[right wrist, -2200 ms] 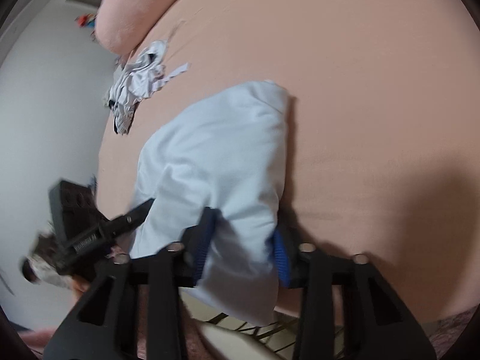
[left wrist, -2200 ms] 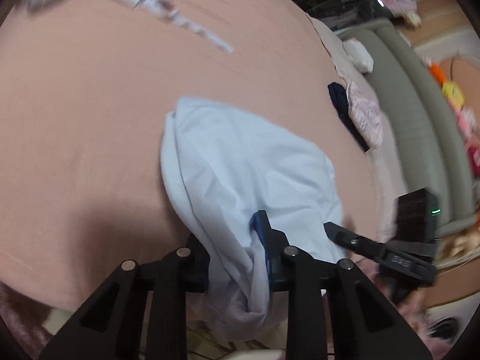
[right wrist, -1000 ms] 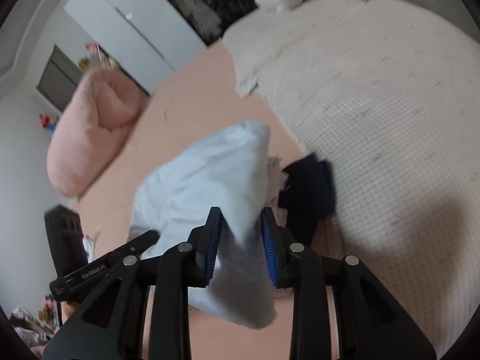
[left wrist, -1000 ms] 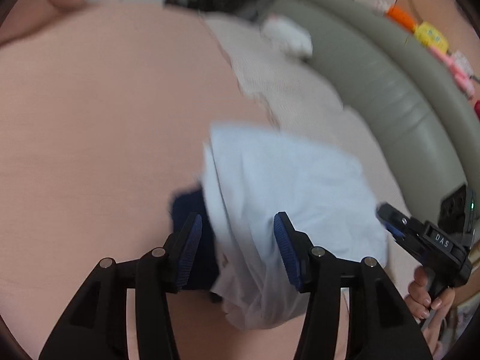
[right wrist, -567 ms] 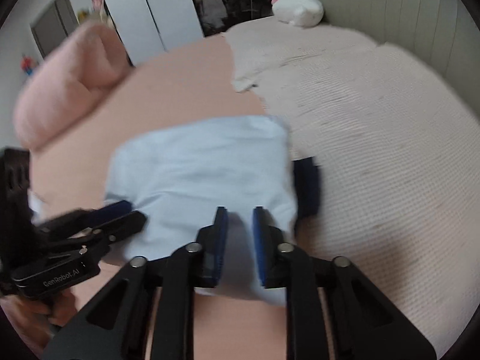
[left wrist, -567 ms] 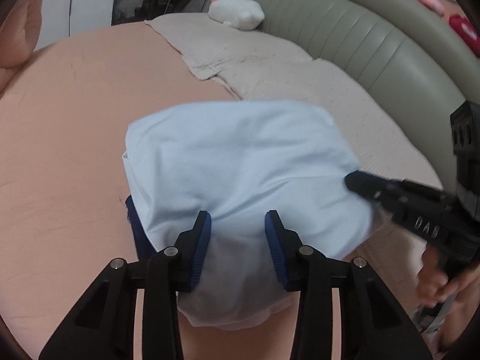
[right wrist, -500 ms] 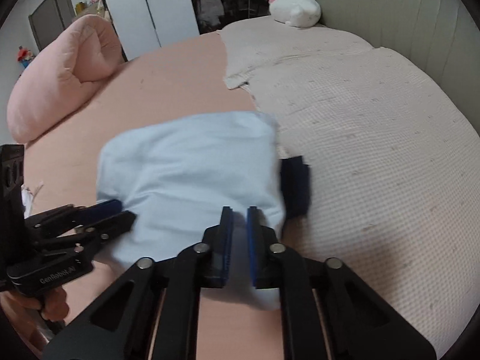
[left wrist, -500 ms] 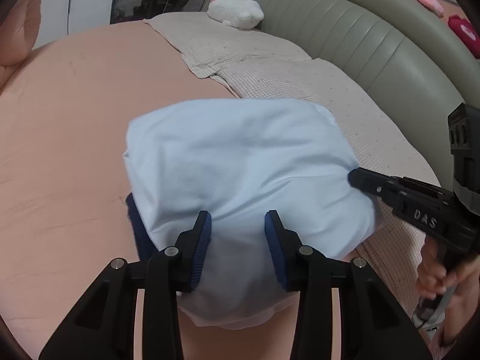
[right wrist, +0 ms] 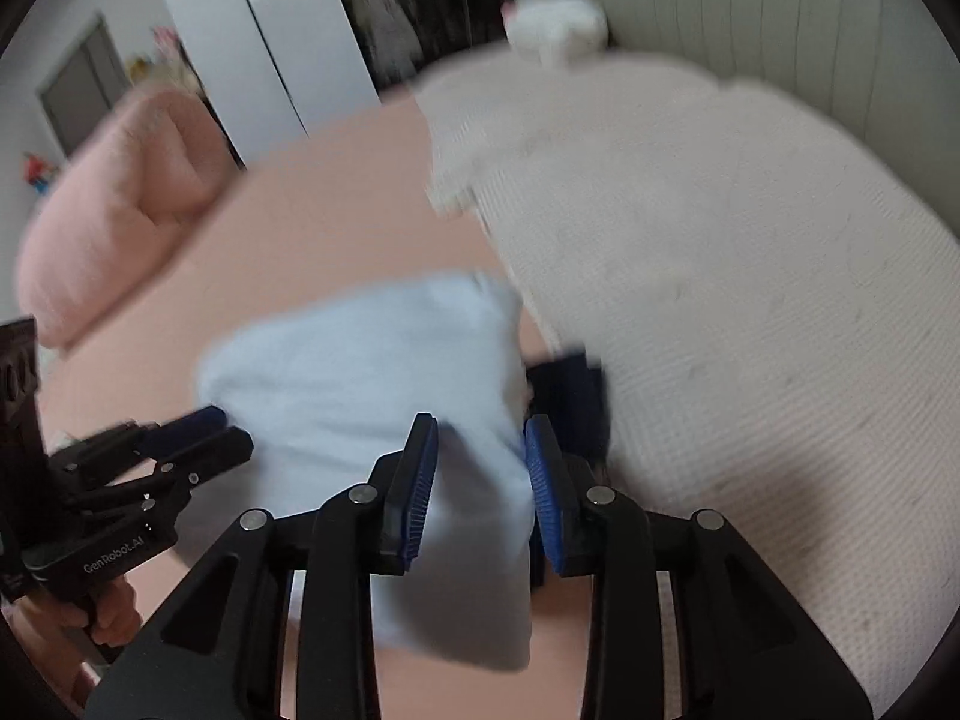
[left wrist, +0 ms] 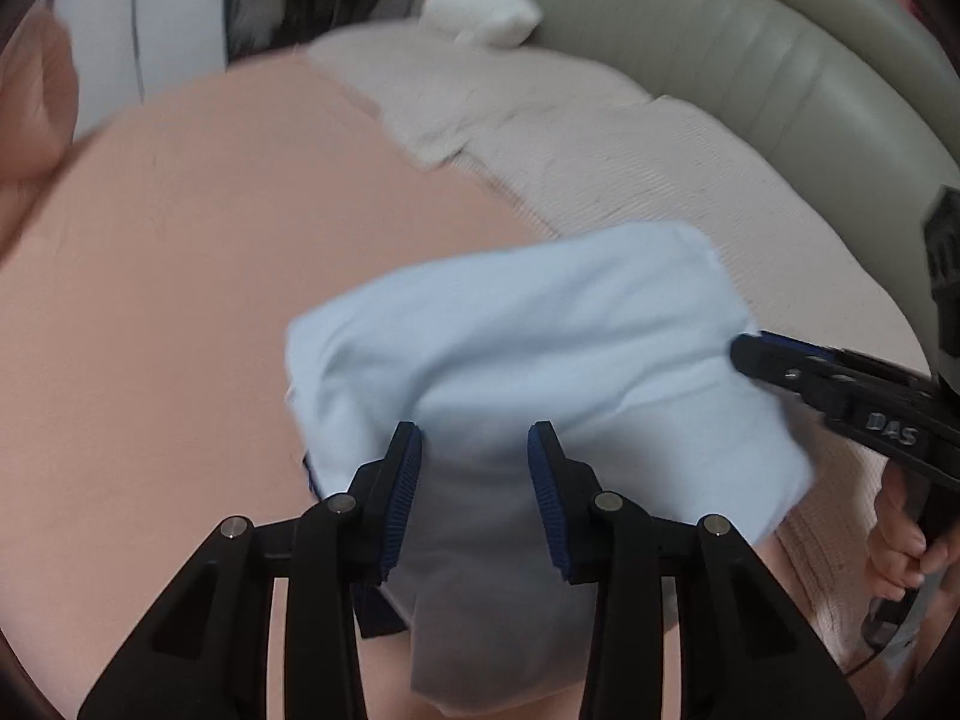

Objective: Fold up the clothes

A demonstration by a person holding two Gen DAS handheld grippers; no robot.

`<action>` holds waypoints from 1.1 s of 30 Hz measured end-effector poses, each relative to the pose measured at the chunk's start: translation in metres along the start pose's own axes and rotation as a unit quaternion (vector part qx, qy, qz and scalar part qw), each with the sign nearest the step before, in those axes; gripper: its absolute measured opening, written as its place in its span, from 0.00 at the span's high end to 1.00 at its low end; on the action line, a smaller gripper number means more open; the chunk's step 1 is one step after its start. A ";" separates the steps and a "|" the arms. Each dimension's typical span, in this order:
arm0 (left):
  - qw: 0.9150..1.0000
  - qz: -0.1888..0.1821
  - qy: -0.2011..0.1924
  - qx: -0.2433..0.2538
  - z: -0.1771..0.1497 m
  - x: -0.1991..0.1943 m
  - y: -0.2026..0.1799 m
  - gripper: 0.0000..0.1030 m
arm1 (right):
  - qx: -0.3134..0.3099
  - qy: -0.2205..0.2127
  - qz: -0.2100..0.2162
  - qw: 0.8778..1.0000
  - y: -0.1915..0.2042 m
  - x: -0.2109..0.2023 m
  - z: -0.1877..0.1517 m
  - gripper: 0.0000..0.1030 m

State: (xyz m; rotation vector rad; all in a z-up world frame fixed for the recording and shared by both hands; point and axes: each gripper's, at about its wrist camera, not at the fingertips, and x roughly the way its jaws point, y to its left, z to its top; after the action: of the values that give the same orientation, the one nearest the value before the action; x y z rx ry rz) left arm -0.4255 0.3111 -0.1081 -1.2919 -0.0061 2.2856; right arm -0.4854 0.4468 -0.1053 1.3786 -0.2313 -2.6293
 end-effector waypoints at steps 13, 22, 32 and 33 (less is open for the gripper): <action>0.991 0.075 -0.067 -0.090 -0.004 -0.095 0.039 0.41 | 0.033 0.005 0.013 0.999 0.045 -0.047 0.007 0.34; 0.977 0.157 -0.077 -0.118 -0.051 -0.195 0.107 0.25 | -0.053 0.028 -0.008 0.998 0.151 -0.078 -0.022 0.13; 0.963 0.209 -0.102 -0.139 -0.132 -0.318 0.144 0.19 | -0.105 0.039 0.048 0.993 0.274 -0.128 -0.093 0.09; 0.961 0.211 -0.104 -0.142 -0.141 -0.328 0.146 0.19 | -0.111 0.039 0.052 0.992 0.282 -0.134 -0.101 0.09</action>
State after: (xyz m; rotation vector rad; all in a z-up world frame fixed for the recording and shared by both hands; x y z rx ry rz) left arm -0.2377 0.0090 0.0409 -1.2770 -0.1498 2.8666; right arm -0.3064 0.1945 0.0053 1.3517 -0.0005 -2.4269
